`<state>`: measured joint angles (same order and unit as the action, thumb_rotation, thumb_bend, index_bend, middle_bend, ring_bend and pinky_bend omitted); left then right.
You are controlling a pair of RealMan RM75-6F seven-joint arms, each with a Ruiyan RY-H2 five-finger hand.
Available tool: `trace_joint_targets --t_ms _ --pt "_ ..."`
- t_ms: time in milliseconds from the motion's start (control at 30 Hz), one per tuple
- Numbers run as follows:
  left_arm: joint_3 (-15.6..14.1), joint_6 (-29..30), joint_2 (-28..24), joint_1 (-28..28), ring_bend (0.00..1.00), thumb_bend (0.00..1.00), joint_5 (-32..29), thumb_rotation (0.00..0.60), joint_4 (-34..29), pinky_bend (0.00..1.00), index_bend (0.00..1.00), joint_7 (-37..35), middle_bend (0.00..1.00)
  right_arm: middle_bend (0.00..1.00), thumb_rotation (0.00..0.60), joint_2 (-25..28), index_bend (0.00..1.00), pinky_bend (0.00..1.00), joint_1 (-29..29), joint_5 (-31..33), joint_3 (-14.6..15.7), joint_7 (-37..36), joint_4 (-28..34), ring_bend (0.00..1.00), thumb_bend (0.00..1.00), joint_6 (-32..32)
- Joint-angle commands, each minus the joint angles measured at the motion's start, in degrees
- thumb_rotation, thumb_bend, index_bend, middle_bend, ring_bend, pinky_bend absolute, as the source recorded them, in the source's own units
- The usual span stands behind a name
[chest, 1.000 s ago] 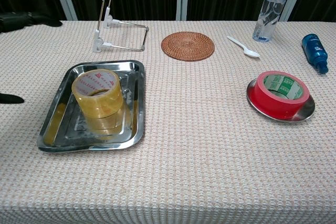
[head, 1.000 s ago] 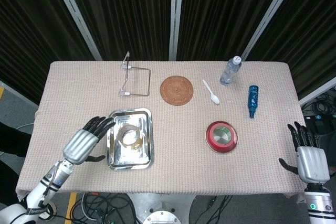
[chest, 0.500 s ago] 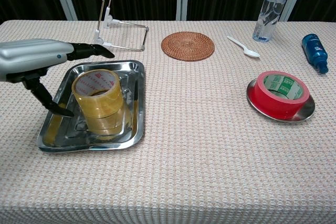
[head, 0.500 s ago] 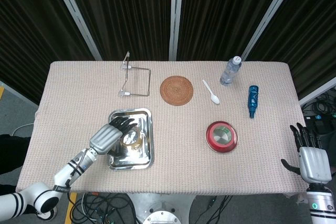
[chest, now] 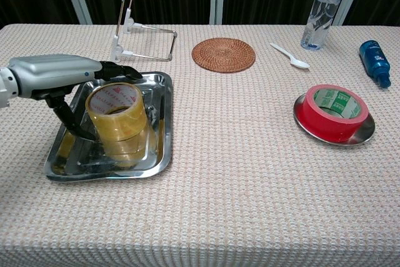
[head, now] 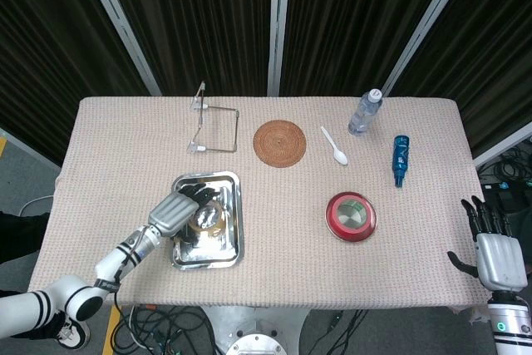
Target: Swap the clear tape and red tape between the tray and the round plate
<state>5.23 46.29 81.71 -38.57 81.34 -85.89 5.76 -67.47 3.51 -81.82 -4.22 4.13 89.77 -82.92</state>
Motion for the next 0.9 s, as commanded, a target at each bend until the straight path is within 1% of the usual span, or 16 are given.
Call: trace_joint_targets --t_ms 33,167,233,367,533,667,767,900 --pt "-0.08 0.1 0.23 -0.39 0.07 0.11 -0.47 0.6 0.14 0.25 0.13 0.77 0.16 0.0 0.6 0.03 0.0 0.0 0.0 -0.04 -0.01 -0.09 -0.06 0.0 0.13 -0.04" --pt "-0.07 0.89 0.79 -0.79 0.17 0.17 -0.65 0.6 0.54 0.35 0.26 1.65 0.27 0.0 0.6 0.04 0.0 0.0 -0.09 0.08 -0.02 -0.22 -0.16 0.0 0.13 -0.11" --pt "-0.14 0.88 0.82 -1.05 0.2 0.19 -0.9 0.6 0.8 0.38 0.3 1.88 0.3 0.0 0.6 0.04 0.0 0.0 -0.17 0.16 0.0 -0.3 -0.23 0.0 0.13 -0.13" --pt "0.02 1.42 0.43 -1.41 0.24 0.24 -1.01 0.6 0.36 0.41 0.35 1.59 0.34 0.0 0.6 0.08 0.0 0.0 -0.23 0.38 -0.05 -0.42 -0.35 0.0 0.13 -0.09" --pt "1.69 3.43 -1.08 -2.39 0.26 0.26 -0.27 0.6 -1.25 0.43 0.37 1.46 0.37 0.0 0.6 0.11 0.0 0.0 -0.28 0.65 -0.1 -0.62 -0.49 0.0 0.13 0.02" --pt "4.38 2.45 -1.94 -5.24 0.27 0.26 -0.53 0.6 -1.56 0.43 0.37 1.31 0.37 0.0 0.6 0.18 0.0 0.0 -0.39 0.76 -0.1 -0.91 -0.66 0.0 0.13 0.0" --pt "6.19 1.16 -1.1 -8.18 0.27 0.26 -0.01 0.6 -0.93 0.43 0.37 0.58 0.37 0.0 0.6 0.2 0.0 0.0 -0.55 0.91 -0.13 -1.3 -0.86 0.0 0.13 -0.12" --pt "7.84 -1.39 2.58 -12.65 0.27 0.26 0.51 0.6 2.21 0.43 0.37 -1.71 0.37 0.0 0.6 0.19 0.0 0.0 -0.77 1.32 -0.25 -1.99 -1.24 0.0 0.13 -0.17"
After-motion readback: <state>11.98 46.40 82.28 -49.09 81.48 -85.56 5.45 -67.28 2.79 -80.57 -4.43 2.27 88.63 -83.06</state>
